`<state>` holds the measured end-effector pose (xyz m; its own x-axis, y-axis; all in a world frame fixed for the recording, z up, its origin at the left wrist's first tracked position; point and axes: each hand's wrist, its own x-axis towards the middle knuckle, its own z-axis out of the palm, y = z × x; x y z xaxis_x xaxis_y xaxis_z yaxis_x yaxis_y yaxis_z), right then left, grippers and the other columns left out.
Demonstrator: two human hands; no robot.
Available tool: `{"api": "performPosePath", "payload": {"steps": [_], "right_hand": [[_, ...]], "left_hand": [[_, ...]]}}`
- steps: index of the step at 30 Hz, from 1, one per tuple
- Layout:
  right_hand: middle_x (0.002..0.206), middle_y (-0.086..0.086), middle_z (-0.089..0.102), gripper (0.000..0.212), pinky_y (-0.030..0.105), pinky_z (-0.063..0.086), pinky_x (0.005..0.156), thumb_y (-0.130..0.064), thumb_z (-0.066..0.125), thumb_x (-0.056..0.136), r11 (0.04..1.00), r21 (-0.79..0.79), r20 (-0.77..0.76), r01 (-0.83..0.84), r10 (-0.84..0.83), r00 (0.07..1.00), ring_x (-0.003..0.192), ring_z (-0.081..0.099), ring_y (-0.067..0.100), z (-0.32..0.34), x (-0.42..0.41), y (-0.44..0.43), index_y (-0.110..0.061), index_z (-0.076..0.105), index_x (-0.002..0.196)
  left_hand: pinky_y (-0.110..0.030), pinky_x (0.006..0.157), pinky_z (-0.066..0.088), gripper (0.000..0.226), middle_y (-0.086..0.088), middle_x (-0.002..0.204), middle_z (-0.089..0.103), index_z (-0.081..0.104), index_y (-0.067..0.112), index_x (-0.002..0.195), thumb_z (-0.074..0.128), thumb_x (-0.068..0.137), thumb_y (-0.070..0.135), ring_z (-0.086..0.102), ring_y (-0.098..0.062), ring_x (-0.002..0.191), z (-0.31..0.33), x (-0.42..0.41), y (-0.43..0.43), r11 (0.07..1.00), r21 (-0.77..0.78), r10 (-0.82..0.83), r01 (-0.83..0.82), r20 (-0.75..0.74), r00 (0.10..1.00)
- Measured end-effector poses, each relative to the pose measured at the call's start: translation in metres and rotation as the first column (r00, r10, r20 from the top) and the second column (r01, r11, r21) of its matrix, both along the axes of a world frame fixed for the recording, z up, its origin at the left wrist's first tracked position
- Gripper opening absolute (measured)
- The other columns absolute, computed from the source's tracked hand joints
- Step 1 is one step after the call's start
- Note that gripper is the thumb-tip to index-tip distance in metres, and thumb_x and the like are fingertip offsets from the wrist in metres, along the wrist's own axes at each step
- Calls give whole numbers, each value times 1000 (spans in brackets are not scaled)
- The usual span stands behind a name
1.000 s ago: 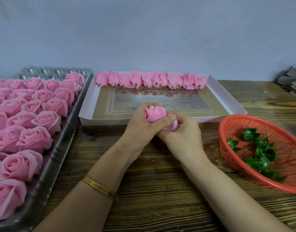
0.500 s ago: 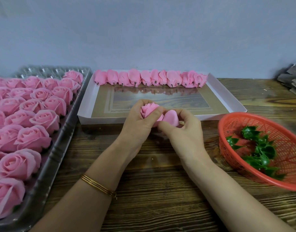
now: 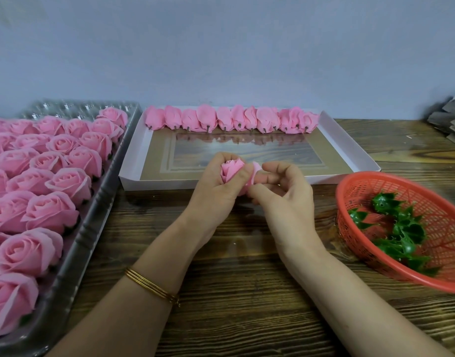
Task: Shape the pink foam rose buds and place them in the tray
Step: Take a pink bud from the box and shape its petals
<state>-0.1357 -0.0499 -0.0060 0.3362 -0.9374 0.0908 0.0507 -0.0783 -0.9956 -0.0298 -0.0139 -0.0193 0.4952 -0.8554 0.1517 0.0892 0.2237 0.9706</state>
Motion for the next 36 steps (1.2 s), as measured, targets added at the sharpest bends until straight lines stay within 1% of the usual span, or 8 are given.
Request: {"api": "performPosePath", "payload": {"steps": [2, 6, 11, 18, 21, 27, 32, 36], "right_hand": [[84, 5, 70, 29, 36, 58, 81, 2, 74, 76, 1000, -14, 6, -7, 7, 1000, 76, 65, 16, 1, 0, 1, -13, 61, 98], [87, 10, 71, 23, 34, 58, 77, -3, 78, 76, 997, -81, -17, -9, 7, 1000, 73, 63, 17, 1, 1, 1, -7, 65, 96], [59, -15, 53, 13, 19, 44, 60, -5, 77, 78, 989, -151, -58, -6, -3, 998, 54, 48, 1, -4, 2, -1, -9, 68, 86], [54, -19, 53, 15, 13, 42, 57, 2, 73, 78, 980, -197, -25, -13, 8, 1000, 54, 47, -1, -7, 4, -1, -11, 69, 84], [61, -15, 55, 17, 16, 43, 59, 3, 72, 79, 977, -215, -5, -4, 3, 1000, 57, 48, 3, -8, 5, -1, -13, 70, 83], [81, 17, 65, 12, 28, 48, 68, -3, 72, 81, 968, -252, -44, 18, -30, 999, 66, 53, 14, -11, 6, -1, -13, 74, 88], [89, 14, 68, 7, 37, 53, 78, -13, 67, 87, 966, -257, -125, 16, -49, 991, 79, 64, 23, -12, 5, -4, -15, 74, 85], [86, 11, 66, 6, 40, 53, 74, -19, 67, 88, 965, -262, -126, 21, -56, 990, 76, 61, 20, -12, 5, -4, -17, 70, 83]], "left_hand": [[-18, 63, 52, 6, 9, 76, 69, 52, 13, 95, 58, 95, 11, 65, -3, 70, 1, 0, 0, 1000, -16, -18, 18, -49, 999], [-21, 69, 53, 5, 2, 87, 64, 58, 14, 98, 58, 96, 18, 61, -7, 78, 0, 1, 0, 1000, 25, 15, -13, -52, 999], [-23, 70, 52, 4, 0, 90, 61, 58, 15, 97, 57, 97, 18, 58, -10, 82, 1, 1, 0, 998, 48, 30, -27, -52, 998], [-32, 80, 54, 4, -1, 92, 63, 59, 16, 98, 57, 97, 19, 61, -10, 84, 1, 1, -1, 998, 56, 46, -42, -75, 996], [-39, 88, 53, 5, -4, 97, 63, 59, 16, 98, 57, 97, 21, 61, -15, 90, 3, 1, 0, 996, 70, 55, -49, -76, 996], [-39, 88, 53, 5, -5, 93, 63, 56, 12, 99, 56, 97, 17, 61, -15, 88, 8, -3, 1, 998, 52, 49, -43, -114, 992], [-52, 103, 47, 6, -17, 114, 62, 61, 18, 101, 56, 97, 16, 60, -25, 103, 8, -1, 3, 996, 87, 24, -15, -100, 995], [-47, 99, 50, 14, -18, 121, 61, 64, 26, 97, 60, 83, 29, 62, -29, 110, 11, -2, 5, 995, 96, 13, -4, -84, 996]]}}
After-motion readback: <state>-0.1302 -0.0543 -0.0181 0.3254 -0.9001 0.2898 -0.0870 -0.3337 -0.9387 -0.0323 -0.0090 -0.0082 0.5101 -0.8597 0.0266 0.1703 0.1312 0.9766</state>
